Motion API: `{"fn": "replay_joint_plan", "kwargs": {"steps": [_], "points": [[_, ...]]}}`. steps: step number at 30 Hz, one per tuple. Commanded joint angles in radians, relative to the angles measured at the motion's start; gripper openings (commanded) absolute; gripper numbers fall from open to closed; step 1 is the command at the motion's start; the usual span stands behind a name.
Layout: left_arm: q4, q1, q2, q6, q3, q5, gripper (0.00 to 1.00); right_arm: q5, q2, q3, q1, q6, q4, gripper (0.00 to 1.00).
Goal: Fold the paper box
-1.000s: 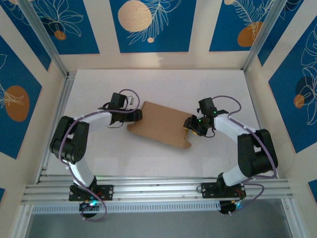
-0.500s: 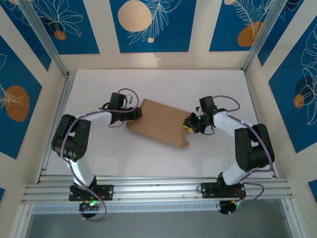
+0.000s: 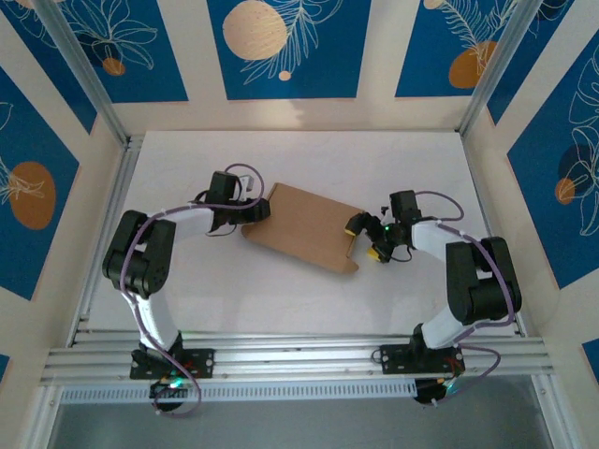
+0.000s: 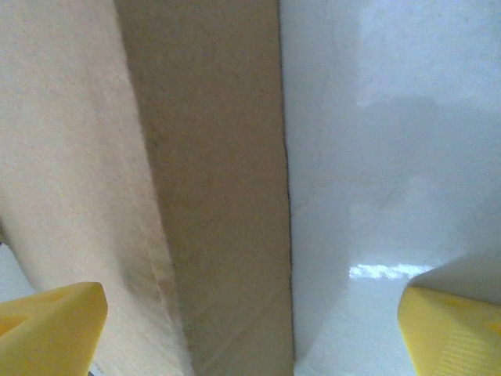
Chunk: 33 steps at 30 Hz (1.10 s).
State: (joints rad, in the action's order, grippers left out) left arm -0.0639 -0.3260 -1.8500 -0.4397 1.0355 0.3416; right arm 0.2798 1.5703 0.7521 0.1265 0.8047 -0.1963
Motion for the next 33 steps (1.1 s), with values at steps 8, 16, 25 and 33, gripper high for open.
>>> {"fn": "replay_joint_plan", "kwargs": {"steps": [8,16,25,33], "points": [[0.182,0.028,-0.090,0.010,-0.030,-0.001,0.47,0.121,0.108,0.009,-0.020,0.020,0.093,0.97],[0.191,0.050,-0.104,0.009,-0.033,0.032,0.38,0.282,0.161,0.030,0.021,0.037,0.200,0.98],[0.193,0.098,-0.114,-0.017,-0.040,0.114,0.33,0.254,0.097,0.037,0.043,0.051,0.241,0.99],[0.142,0.147,-0.127,-0.069,-0.061,0.191,0.25,0.224,0.069,0.053,0.024,0.024,0.183,0.99]]}}
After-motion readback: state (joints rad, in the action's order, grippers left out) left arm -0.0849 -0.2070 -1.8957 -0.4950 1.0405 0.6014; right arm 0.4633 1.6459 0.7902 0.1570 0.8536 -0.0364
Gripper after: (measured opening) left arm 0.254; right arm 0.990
